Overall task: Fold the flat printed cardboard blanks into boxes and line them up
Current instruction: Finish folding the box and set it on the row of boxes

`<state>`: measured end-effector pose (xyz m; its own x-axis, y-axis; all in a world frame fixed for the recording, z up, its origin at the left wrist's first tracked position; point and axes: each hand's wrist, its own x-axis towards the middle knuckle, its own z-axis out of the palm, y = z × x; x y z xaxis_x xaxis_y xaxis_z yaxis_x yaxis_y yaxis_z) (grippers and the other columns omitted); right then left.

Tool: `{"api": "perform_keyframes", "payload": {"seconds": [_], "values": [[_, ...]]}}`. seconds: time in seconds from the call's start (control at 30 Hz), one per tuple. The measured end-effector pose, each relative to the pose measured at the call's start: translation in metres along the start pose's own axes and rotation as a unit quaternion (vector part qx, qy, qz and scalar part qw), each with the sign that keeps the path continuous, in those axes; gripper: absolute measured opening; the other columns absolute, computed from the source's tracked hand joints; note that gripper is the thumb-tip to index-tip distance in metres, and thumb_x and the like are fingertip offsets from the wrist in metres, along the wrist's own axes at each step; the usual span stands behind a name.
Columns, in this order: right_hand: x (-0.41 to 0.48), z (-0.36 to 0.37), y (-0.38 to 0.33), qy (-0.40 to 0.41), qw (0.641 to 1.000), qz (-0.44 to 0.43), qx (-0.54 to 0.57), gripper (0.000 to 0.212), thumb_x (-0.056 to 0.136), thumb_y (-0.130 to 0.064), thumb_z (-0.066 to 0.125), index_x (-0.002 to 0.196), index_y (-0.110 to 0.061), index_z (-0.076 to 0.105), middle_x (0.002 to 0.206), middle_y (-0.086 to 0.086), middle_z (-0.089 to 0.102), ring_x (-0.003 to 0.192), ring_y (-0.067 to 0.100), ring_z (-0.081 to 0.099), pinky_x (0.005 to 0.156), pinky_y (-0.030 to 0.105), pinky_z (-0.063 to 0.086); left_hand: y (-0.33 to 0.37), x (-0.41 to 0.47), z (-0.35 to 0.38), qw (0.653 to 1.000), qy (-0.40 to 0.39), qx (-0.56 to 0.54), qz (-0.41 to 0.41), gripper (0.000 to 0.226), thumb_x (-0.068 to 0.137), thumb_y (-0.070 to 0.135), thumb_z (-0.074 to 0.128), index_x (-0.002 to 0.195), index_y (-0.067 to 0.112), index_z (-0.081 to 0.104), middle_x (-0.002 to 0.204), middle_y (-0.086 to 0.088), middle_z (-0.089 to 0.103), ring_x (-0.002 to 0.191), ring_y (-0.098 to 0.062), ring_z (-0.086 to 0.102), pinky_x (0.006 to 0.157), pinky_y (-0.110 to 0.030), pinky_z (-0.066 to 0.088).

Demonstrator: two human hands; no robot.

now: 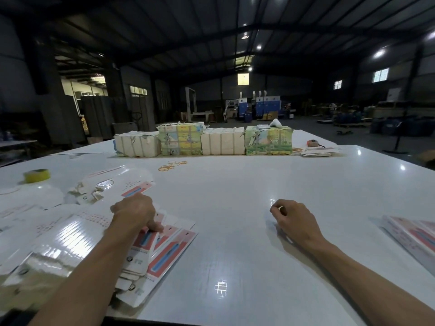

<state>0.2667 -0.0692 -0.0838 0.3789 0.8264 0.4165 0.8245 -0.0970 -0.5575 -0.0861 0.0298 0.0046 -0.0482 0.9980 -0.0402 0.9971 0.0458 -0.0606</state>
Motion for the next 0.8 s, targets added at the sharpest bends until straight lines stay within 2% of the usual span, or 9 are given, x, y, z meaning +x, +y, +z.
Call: {"api": "perform_keyframes", "payload": {"seconds": [0.13, 0.27, 0.37, 0.43, 0.5, 0.57, 0.63, 0.73, 0.8], "values": [[0.001, 0.000, 0.001, -0.002, 1.000, 0.004, 0.003, 0.019, 0.099, -0.027, 0.056, 0.086, -0.028, 0.071, 0.070, -0.018, 0.066, 0.071, 0.005, 0.061, 0.060, 0.027, 0.040, -0.009, 0.010, 0.001, 0.999, -0.032, -0.013, -0.018, 0.076, 0.068, 0.075, 0.082, 0.113, 0.018, 0.058, 0.106, 0.000, 0.071, 0.104, -0.017, 0.068, 0.103, -0.037, 0.054], [0.002, 0.001, 0.001, -0.001, 1.000, 0.001, 0.003, 0.021, 0.098, -0.026, 0.057, 0.079, -0.030, 0.066, 0.065, -0.019, 0.061, 0.065, 0.004, 0.057, 0.057, 0.027, 0.038, -0.018, 0.022, 0.001, 0.996, -0.054, -0.070, 0.004, 0.071, 0.070, 0.066, 0.087, 0.114, 0.017, 0.062, 0.101, 0.000, 0.074, 0.092, -0.017, 0.072, 0.097, -0.038, 0.058], [0.004, 0.002, 0.002, -0.003, 1.000, -0.002, -0.001, 0.021, 0.098, -0.026, 0.058, 0.079, -0.030, 0.066, 0.062, -0.021, 0.061, 0.065, 0.004, 0.058, 0.057, 0.027, 0.038, -0.006, 0.028, -0.005, 0.987, -0.039, -0.140, 0.062, 0.051, 0.082, 0.046, 0.086, 0.115, 0.014, 0.063, 0.095, -0.003, 0.075, 0.081, -0.017, 0.076, 0.073, -0.031, 0.062], [0.004, 0.002, 0.003, -0.004, 1.000, -0.005, 0.001, 0.021, 0.098, -0.026, 0.057, 0.079, -0.030, 0.066, 0.064, -0.027, 0.061, 0.063, 0.004, 0.058, 0.058, 0.027, 0.039, 0.009, 0.028, -0.011, 0.973, -0.049, -0.199, 0.108, 0.042, 0.089, 0.037, 0.081, 0.118, 0.013, 0.063, 0.095, -0.005, 0.075, 0.079, -0.018, 0.077, 0.065, -0.029, 0.060], [0.004, 0.002, 0.003, 0.007, 1.000, -0.016, 0.016, 0.020, 0.098, -0.026, 0.058, 0.081, -0.031, 0.068, 0.067, -0.031, 0.062, 0.064, 0.005, 0.059, 0.060, 0.028, 0.042, 0.031, 0.027, -0.013, 0.916, -0.119, -0.348, 0.158, 0.037, 0.094, 0.025, 0.076, 0.124, 0.009, 0.060, 0.100, -0.010, 0.078, 0.082, -0.025, 0.080, 0.066, -0.036, 0.064], [0.003, 0.001, 0.002, 0.038, 0.997, -0.046, 0.048, 0.019, 0.100, -0.022, 0.060, 0.087, -0.031, 0.070, 0.064, -0.021, 0.064, 0.063, 0.008, 0.061, 0.062, 0.032, 0.048, 0.058, 0.018, -0.013, 0.807, -0.223, -0.500, 0.224, 0.037, 0.098, 0.016, 0.070, 0.130, 0.003, 0.057, 0.108, -0.014, 0.080, 0.095, -0.034, 0.079, 0.074, -0.043, 0.066], [0.003, -0.001, 0.000, 0.084, 0.988, -0.085, 0.093, 0.015, 0.102, -0.016, 0.062, 0.099, -0.025, 0.073, 0.063, -0.012, 0.064, 0.061, 0.012, 0.063, 0.064, 0.033, 0.053, 0.088, 0.007, -0.008, 0.730, -0.294, -0.548, 0.284, 0.038, 0.099, 0.019, 0.069, 0.132, 0.005, 0.055, 0.116, -0.015, 0.078, 0.104, -0.036, 0.077, 0.078, -0.041, 0.065], [0.003, -0.005, -0.005, 0.141, 0.970, -0.132, 0.149, 0.021, 0.103, -0.011, 0.062, 0.122, -0.019, 0.068, 0.081, -0.011, 0.065, 0.075, 0.008, 0.064, 0.065, 0.014, 0.050, 0.135, -0.007, 0.009, 0.670, -0.348, -0.578, 0.309, 0.045, 0.101, 0.036, 0.066, 0.135, 0.008, 0.054, 0.121, -0.014, 0.076, 0.103, -0.032, 0.077, 0.077, -0.038, 0.064], [0.005, -0.007, -0.006, 0.160, 0.965, -0.144, 0.147, 0.031, 0.104, -0.013, 0.062, 0.134, -0.018, 0.061, 0.097, -0.008, 0.063, 0.087, 0.007, 0.063, 0.072, 0.016, 0.054, 0.159, -0.015, 0.023, 0.636, -0.370, -0.601, 0.312, 0.057, 0.100, 0.054, 0.062, 0.137, 0.011, 0.056, 0.121, -0.013, 0.077, 0.102, -0.032, 0.077, 0.077, -0.037, 0.064]]}}
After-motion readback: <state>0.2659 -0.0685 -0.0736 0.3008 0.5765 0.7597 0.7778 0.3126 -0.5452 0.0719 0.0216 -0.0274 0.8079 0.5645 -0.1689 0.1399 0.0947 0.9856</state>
